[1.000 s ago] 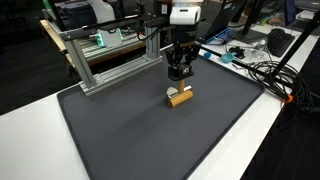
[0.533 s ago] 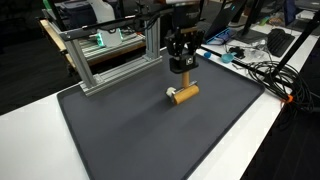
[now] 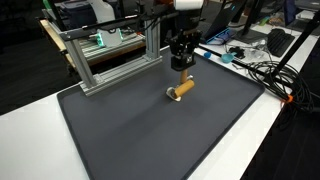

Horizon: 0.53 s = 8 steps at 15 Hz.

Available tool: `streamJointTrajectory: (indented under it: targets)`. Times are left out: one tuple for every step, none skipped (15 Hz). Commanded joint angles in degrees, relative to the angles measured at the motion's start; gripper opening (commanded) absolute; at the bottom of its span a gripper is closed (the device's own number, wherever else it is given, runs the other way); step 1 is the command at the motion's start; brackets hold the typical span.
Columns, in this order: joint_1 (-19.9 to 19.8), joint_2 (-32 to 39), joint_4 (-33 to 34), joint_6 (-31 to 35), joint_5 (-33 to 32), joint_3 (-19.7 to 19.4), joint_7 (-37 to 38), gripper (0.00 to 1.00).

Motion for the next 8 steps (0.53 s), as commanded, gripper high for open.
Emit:
streamJointTrajectory:
  targets:
    - [0.02, 1.44, 0.26, -1.22, 0.37, -0.62, -0.32, 0.22]
    - [-0.01, 2.02, 0.41, -1.25, 0.1, -0.99, 0.02, 0.22]
    - [-0.04, 2.58, 0.58, -1.11, -0.31, -1.59, 0.65, 0.22]
    - [-0.1, 2.67, 0.84, -1.17, -0.41, -1.93, 1.0, 0.22]
    - [-0.15, 2.69, 0.92, -1.93, -0.43, -2.08, 1.02, 0.22]
    - [-0.37, 2.54, 0.93, -4.07, -0.29, -1.92, -0.25, 0.22]
    - [-0.81, 2.22, 0.84, -5.94, 0.49, -1.35, -2.1, 0.22]
    - [-1.17, 1.95, 0.92, -7.65, 1.11, -0.85, -3.8, 0.22]
